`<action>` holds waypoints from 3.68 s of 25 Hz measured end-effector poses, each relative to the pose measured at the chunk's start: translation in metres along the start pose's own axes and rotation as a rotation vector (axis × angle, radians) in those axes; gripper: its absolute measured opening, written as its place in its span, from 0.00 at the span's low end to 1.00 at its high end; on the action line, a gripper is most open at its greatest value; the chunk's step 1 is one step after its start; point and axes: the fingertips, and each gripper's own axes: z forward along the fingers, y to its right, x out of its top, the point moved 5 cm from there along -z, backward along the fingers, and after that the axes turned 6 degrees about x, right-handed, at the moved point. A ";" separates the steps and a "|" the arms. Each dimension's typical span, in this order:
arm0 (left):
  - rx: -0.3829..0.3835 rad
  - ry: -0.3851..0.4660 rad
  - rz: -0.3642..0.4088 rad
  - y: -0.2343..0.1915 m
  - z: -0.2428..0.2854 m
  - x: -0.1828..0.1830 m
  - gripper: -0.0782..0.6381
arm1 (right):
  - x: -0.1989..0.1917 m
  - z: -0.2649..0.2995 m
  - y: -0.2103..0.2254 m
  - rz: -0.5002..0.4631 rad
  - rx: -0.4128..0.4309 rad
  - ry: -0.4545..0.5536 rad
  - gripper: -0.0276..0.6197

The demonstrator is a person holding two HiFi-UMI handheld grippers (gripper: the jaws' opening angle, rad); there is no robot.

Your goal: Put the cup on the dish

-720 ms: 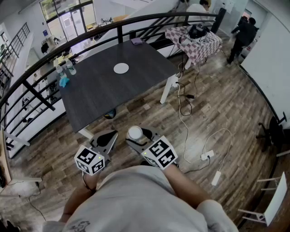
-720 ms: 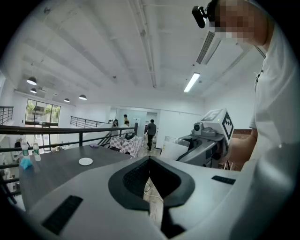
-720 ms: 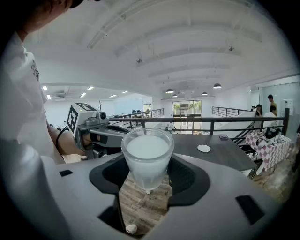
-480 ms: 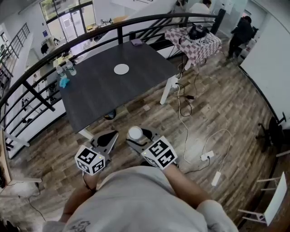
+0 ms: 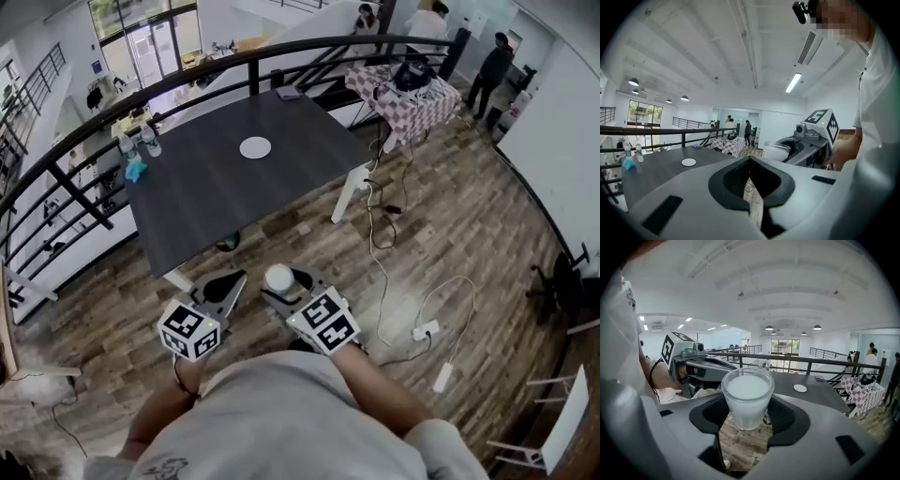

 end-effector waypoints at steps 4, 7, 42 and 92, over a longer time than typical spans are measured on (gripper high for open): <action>0.020 -0.001 -0.004 -0.006 0.003 -0.001 0.11 | -0.001 0.005 0.006 0.012 -0.008 0.006 0.45; 0.030 -0.002 -0.008 -0.013 0.010 0.001 0.11 | 0.001 0.010 0.015 0.017 -0.007 0.003 0.45; 0.199 0.020 -0.069 -0.092 0.301 0.059 0.11 | 0.033 0.020 0.321 -0.003 0.097 0.073 0.45; 0.143 0.000 -0.143 -0.442 0.448 0.097 0.11 | 0.162 0.309 0.550 0.024 0.082 0.044 0.45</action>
